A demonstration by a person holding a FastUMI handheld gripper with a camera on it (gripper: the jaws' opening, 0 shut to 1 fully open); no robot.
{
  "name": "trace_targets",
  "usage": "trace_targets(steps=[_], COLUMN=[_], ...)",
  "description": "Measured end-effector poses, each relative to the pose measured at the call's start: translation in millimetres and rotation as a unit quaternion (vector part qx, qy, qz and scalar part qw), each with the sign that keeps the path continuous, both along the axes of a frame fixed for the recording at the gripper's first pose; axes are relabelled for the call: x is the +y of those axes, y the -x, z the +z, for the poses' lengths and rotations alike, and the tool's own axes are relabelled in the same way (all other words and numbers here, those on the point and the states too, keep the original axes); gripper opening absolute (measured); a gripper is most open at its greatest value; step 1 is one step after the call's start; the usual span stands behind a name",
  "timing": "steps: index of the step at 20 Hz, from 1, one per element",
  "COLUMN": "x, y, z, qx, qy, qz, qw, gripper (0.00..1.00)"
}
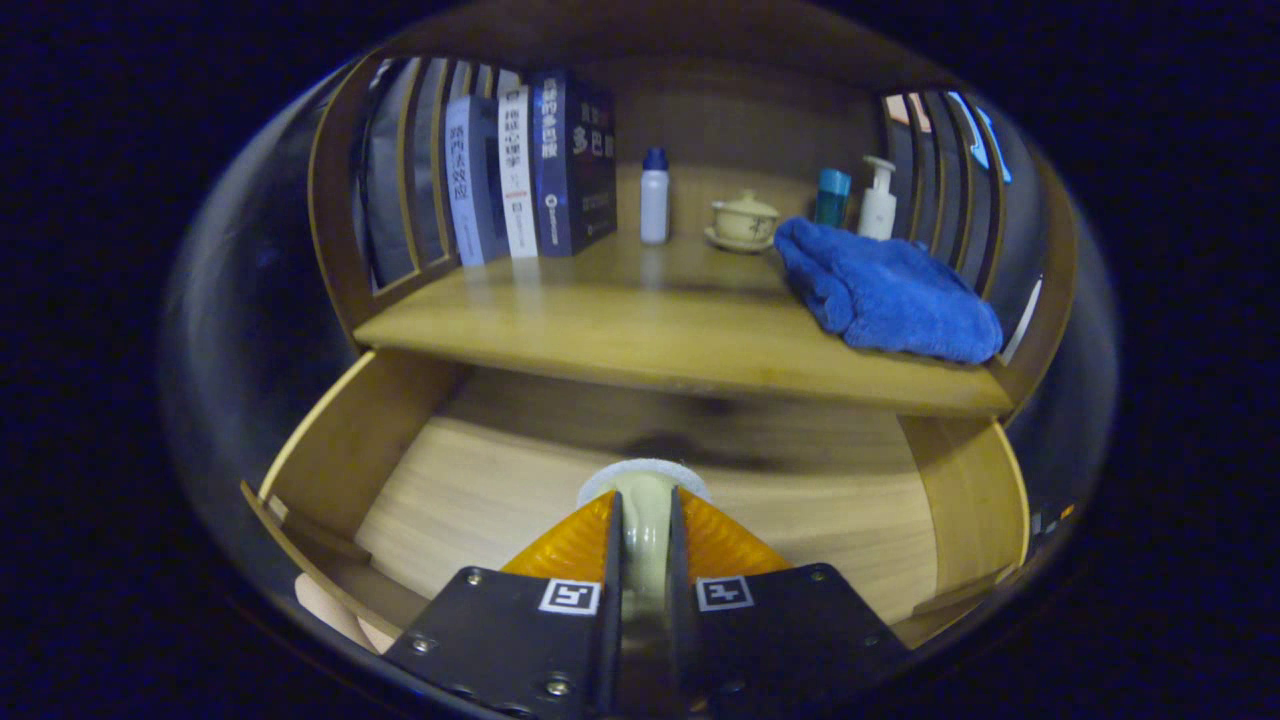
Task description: Pull open the drawer, take out the items inside it, and place them on the countertop above the cabinet.
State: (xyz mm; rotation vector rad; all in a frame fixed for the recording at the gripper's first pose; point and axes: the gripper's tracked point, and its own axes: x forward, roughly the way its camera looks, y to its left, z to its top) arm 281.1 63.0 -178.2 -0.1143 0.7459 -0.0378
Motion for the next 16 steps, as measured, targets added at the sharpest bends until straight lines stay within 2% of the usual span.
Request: trace_targets(steps=[5,9,16], x=[19,22,22], y=[-8,-26,-78], z=[49,83,88], qx=[-0.048,-0.097,-0.122], qy=[-0.025,-0.018,-0.001], qz=[0.012,0.015,0.003], qw=[0.998,0.995,0.993], gripper=[0.21,0.21,0.21])
